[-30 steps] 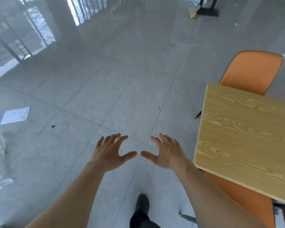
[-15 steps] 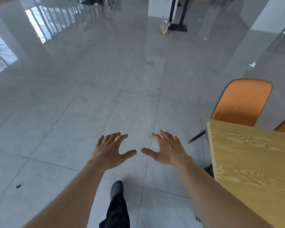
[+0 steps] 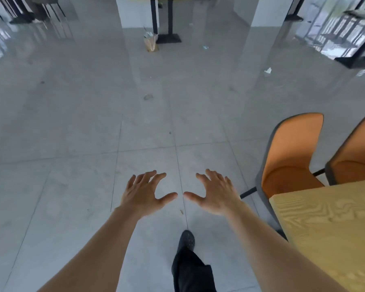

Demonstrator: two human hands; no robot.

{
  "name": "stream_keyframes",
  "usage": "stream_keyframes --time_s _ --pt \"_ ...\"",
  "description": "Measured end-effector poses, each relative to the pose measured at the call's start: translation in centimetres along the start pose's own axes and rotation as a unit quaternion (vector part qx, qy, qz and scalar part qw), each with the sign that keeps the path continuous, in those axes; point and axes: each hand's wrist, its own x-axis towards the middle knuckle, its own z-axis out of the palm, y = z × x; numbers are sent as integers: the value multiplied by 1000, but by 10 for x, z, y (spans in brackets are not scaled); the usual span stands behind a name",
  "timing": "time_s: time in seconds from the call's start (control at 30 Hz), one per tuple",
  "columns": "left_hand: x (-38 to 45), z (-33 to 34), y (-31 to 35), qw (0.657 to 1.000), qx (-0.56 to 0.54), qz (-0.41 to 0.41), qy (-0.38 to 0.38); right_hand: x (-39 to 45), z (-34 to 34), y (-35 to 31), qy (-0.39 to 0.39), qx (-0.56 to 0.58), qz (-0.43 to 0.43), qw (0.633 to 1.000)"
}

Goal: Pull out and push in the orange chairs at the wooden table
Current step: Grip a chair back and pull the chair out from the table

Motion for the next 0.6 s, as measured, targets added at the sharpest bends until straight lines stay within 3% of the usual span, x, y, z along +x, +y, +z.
stream_keyframes --time_s 0.3,0.6 --pt "261 -84 38 996 55 72 -17 194 -109 75 36 72 61 995" --pt "498 -136 130 978 76 186 -54 327 -210 189 97 103 173 975"
